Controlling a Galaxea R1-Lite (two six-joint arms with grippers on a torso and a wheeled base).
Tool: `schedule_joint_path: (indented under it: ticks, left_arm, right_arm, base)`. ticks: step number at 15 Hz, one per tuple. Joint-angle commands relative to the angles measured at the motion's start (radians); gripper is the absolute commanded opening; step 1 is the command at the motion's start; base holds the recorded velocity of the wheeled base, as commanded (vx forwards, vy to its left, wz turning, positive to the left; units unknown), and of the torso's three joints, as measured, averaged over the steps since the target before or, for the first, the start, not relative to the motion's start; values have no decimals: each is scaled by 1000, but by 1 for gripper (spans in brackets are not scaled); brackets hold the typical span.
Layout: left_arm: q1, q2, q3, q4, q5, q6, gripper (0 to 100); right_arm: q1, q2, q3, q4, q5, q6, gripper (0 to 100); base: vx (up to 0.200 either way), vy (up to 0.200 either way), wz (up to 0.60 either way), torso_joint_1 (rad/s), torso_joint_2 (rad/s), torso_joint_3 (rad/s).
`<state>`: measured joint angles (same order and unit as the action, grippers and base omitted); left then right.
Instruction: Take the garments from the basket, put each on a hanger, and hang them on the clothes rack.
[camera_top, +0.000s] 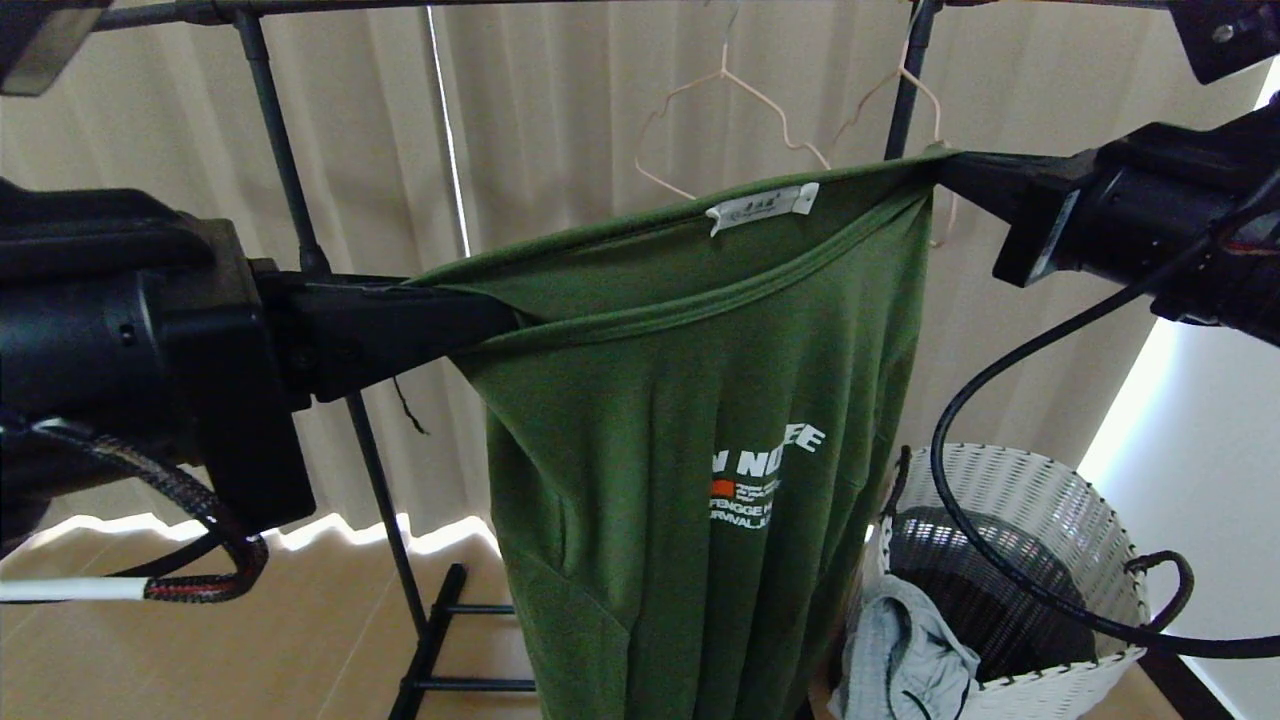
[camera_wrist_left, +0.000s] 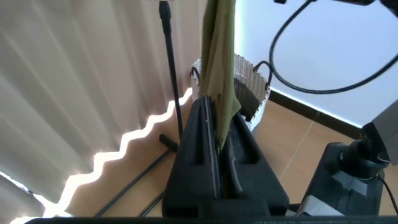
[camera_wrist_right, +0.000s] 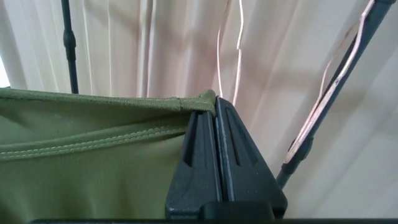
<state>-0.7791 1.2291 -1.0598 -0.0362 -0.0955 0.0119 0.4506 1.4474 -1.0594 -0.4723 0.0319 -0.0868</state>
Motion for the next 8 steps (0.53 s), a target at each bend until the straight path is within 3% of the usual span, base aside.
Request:
schedule_joint_path:
  ticks: [1, 5, 8]
  left_arm:
    - [4, 7, -17, -2, 0, 0, 0]
    - [67, 82, -88, -74, 8, 2, 0]
    - [80, 156, -160, -105, 100, 6, 0]
  right_arm:
    - [0, -35, 6, 3, -3, 1, 0]
    - [0, -117, 16, 17, -6, 4, 0]
    - [0, -193, 15, 104, -3, 4, 0]
  base:
    - [0, 0, 0, 0, 0, 0]
    - [0, 0, 0, 0, 0, 0]
    - [0, 0, 0, 0, 0, 0]
